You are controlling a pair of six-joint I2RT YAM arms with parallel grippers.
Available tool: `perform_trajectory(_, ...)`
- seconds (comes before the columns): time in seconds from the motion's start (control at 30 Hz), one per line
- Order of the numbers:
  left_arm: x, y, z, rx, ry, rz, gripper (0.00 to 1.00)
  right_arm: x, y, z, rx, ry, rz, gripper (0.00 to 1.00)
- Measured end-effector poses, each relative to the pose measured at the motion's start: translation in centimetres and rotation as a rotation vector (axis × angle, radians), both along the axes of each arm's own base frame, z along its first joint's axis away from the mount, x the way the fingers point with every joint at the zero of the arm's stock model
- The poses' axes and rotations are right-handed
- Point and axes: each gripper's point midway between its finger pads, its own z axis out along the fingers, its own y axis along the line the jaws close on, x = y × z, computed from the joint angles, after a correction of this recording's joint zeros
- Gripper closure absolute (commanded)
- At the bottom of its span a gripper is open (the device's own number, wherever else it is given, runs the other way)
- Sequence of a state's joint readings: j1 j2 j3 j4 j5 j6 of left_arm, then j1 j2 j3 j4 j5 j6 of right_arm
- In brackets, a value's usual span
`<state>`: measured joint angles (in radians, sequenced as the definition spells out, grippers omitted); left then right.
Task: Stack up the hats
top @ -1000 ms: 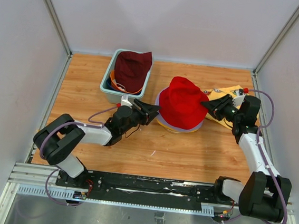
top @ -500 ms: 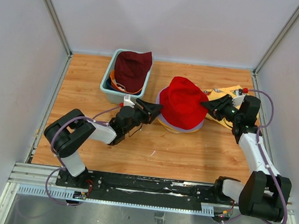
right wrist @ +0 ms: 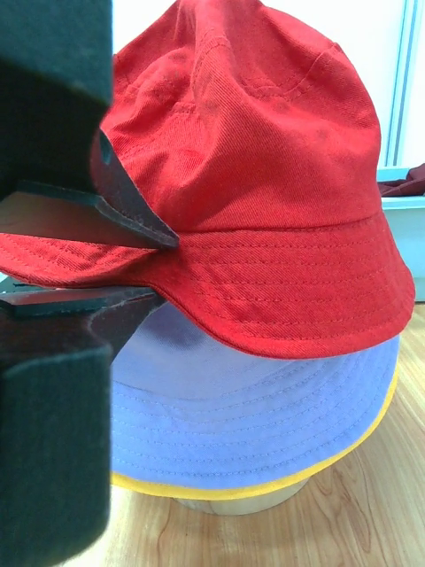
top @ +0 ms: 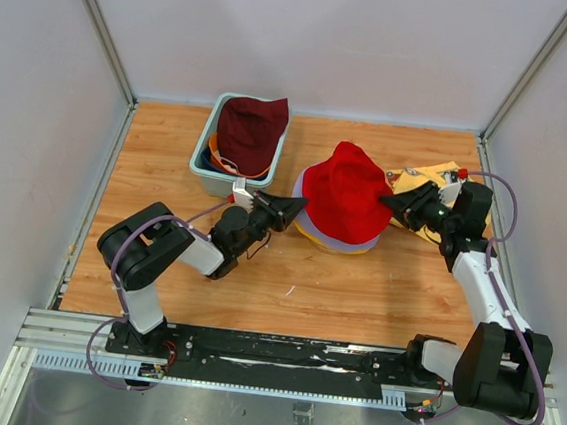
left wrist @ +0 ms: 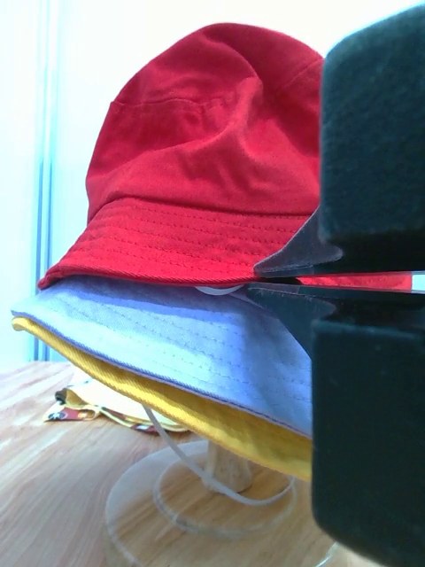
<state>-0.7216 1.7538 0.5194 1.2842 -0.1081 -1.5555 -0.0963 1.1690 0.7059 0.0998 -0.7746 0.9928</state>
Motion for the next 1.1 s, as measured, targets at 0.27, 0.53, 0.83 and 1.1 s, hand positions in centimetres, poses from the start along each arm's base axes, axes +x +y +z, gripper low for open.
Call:
perform_trajectory(0.27,-0.7,0.6,-0.1,-0.016,-0.011,-0.002,0.99,-0.1,0.0,-0.2,-0.003,0.006,0.000,0.66)
perform_trajectory(0.53,-1.5,1.5,-0.3,0.008,0.005,0.002,0.99,0.0,-0.4,0.1,-0.011,-0.008,-0.022,0.59)
perform_trajectory(0.83,-1.7,1.6,-1.3,0.083,0.030,-0.015,1.00,0.0,-0.9,-0.4,0.008,-0.004,-0.056,0.80)
perform_trajectory(1.1,-1.7,1.4,-2.1,0.176,0.051,-0.033,1.00,-0.3,-1.3,-1.4,0.027,-0.007,-0.092,0.99)
